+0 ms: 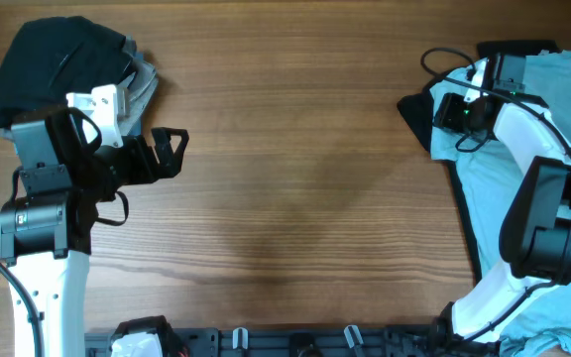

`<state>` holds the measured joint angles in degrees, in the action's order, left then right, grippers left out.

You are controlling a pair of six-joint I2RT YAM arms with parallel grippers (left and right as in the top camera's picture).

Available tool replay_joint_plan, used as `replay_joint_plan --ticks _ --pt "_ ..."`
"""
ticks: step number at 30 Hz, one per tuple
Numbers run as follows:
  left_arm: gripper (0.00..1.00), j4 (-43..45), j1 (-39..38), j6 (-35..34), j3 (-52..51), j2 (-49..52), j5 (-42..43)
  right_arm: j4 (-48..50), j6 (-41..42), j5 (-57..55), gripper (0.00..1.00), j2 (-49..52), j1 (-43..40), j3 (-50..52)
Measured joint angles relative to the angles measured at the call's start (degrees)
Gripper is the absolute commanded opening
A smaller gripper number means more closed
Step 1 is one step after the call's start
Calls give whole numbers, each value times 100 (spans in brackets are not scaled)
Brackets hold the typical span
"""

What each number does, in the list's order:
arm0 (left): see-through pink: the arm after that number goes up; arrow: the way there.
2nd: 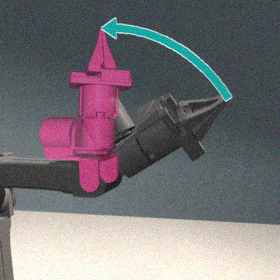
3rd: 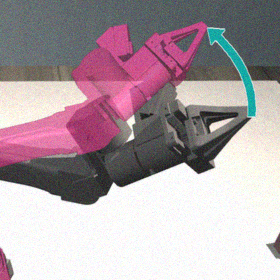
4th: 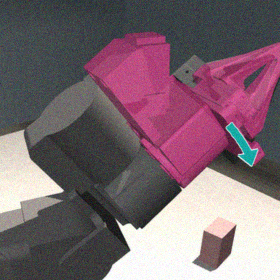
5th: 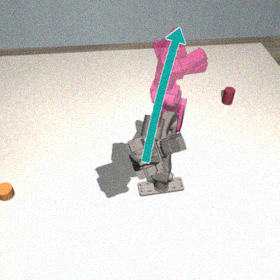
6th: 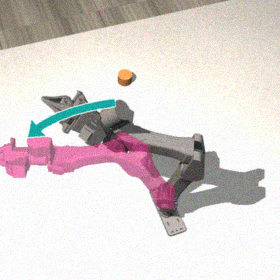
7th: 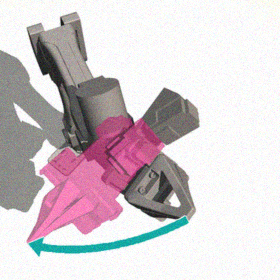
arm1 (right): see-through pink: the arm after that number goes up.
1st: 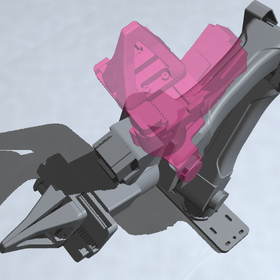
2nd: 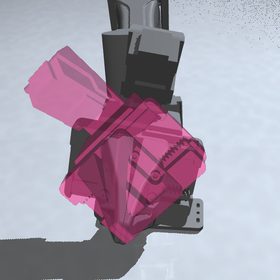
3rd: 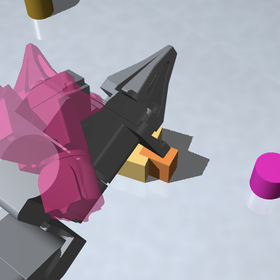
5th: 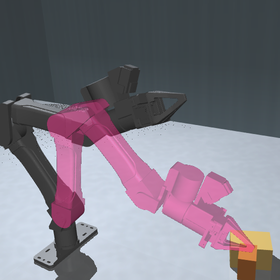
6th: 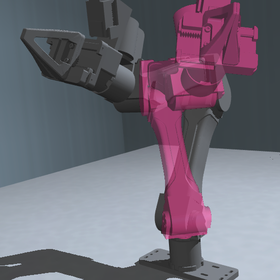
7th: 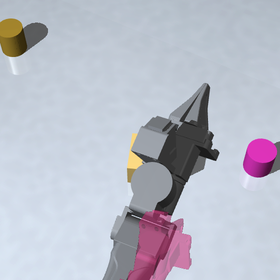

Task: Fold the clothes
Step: 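Reach the right gripper to the light blue T-shirt and grasp it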

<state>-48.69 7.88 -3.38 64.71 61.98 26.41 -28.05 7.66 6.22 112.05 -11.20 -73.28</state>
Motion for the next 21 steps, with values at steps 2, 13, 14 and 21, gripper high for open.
replay_joint_plan --ticks 2,13,14,21 --pt "100 0 0 0 0 0 0 0 -44 0 57 20 0 0" --pt "100 -59 0 2 0 0 2 -262 -514 -157 29 28 26 0" --pt "100 -66 0 0 0 0 0 -260 -522 -181 11 28 26 0" --pt "100 -96 0 0 0 0 2 -343 -398 -238 4 26 -20 -46"
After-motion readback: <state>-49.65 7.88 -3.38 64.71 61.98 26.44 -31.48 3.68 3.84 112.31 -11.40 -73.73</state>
